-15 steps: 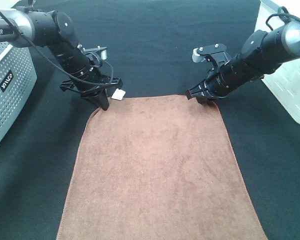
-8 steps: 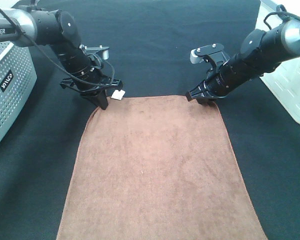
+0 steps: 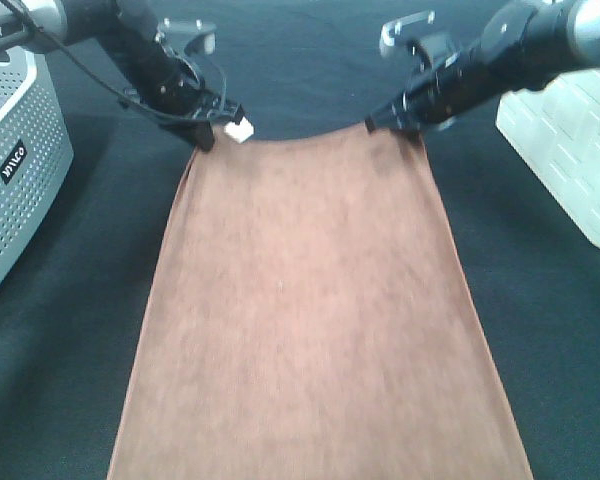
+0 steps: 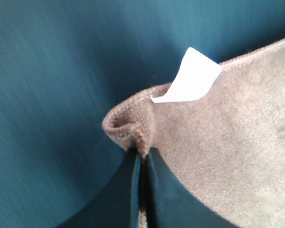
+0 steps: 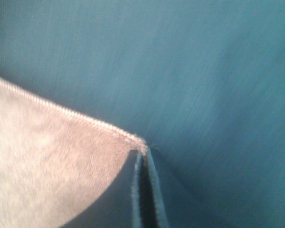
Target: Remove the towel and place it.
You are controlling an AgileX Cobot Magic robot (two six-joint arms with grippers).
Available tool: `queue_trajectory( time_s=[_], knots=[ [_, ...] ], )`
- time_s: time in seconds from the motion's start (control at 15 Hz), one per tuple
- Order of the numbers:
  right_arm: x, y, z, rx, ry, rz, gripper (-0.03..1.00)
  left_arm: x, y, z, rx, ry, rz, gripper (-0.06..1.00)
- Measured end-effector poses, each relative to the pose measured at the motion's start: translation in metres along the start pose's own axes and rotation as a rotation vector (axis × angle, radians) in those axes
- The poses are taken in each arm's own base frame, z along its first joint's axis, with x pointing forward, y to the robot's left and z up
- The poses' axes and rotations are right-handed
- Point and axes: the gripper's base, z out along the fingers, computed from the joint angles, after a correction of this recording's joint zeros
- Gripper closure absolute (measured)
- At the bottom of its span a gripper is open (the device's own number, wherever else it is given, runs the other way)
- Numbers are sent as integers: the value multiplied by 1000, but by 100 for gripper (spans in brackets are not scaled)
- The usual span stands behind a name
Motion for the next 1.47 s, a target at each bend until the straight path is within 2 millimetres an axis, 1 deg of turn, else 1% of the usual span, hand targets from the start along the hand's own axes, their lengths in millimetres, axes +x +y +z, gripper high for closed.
queue_trajectory(
  time_s=[0.2,0.4,0.6,0.73,0.87,1.0,1.07,1.13,1.2,1.27,1.47],
  knots=[
    [-24,-10,-7,73,-117,-9,97,-20,3,-7,-39,-184,19,94],
    [-39,-17,-8,135,-206,-13,97,-33,5,-11,-70,-327,61,94],
    [-44,-22,12,142,-226,-15,97,-44,7,-16,-103,-457,85,94],
    [-50,-25,20,148,-251,-18,97,-49,8,-17,-123,-519,103,94],
    [-51,-26,25,149,-257,-15,97,-49,10,-9,-136,-551,119,94],
    [-44,-25,34,145,-240,-13,97,-44,12,7,-140,-549,120,94],
    [-36,-24,45,140,-221,-8,97,-40,13,17,-143,-555,121,94],
    [-31,-24,51,137,-210,-7,97,-38,14,24,-146,-562,122,94],
    [-31,-24,51,137,-210,-7,97,-38,14,24,-146,-562,122,94],
    [-26,-24,58,135,-199,-5,97,-36,15,31,-149,-568,121,94],
    [-21,-25,76,137,-204,2,97,-26,19,55,-155,-574,120,94]
  ],
)
